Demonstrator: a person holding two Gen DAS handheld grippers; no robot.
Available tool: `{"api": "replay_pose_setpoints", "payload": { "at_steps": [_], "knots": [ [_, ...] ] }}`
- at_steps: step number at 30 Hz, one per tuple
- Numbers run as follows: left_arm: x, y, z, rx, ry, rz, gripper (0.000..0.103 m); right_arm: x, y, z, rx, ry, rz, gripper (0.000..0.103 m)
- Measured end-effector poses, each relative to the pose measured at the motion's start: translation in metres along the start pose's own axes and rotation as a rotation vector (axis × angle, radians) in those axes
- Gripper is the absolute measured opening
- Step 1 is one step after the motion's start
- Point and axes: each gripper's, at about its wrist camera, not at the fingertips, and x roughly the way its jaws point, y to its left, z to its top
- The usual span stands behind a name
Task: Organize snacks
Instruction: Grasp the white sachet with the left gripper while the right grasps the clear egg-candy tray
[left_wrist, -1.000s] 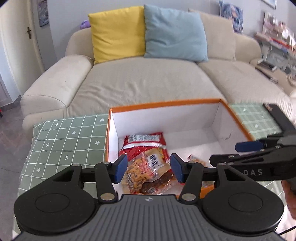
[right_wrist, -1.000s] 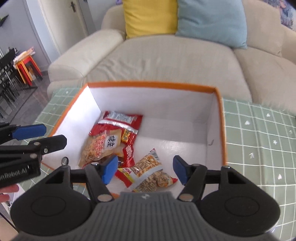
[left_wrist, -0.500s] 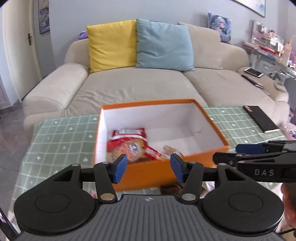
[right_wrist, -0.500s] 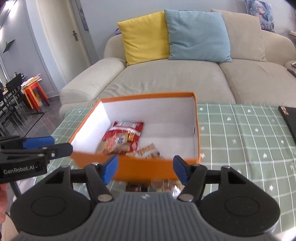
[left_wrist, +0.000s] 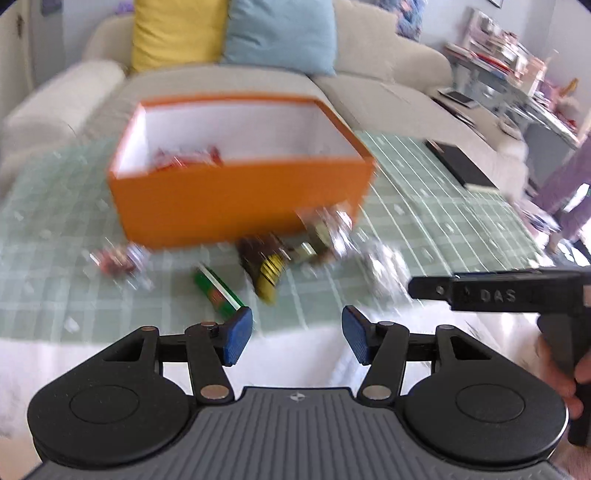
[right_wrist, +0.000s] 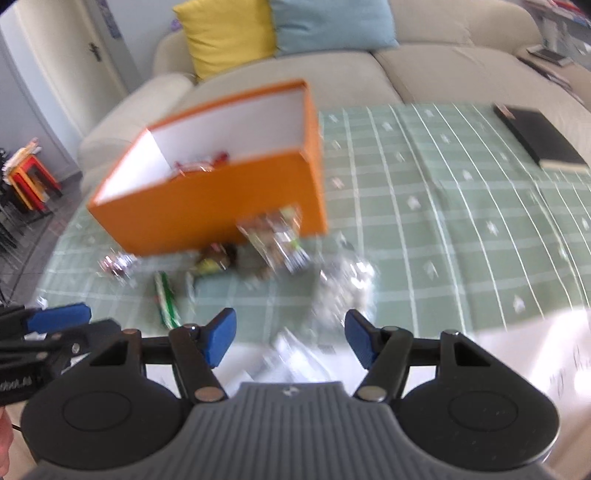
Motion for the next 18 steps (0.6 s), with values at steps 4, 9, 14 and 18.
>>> {"api": "replay_pose_setpoints", "payload": {
  "at_steps": [4,9,14,18],
  "knots": [
    [0.01,-0.013,-0.016,0.056,0.03,-0.046,0.073,0.004,-0.011,-0.022,-0.008,0.061,-0.022,0.049],
    [0.027,-0.031,-0.022,0.143,0.064,-0.094,0.08,0.009,-0.018,-0.037,-0.005,0.11,-0.004,0.034],
    [0.05,-0.05,-0.035,0.257,0.107,-0.078,0.081,0.017,-0.022,-0.038,-0.014,0.12,-0.04,0.031],
    [0.071,-0.061,-0.041,0.305,0.139,-0.088,0.081,0.022,-0.027,-0.039,-0.009,0.131,-0.05,0.031]
  ]
}}
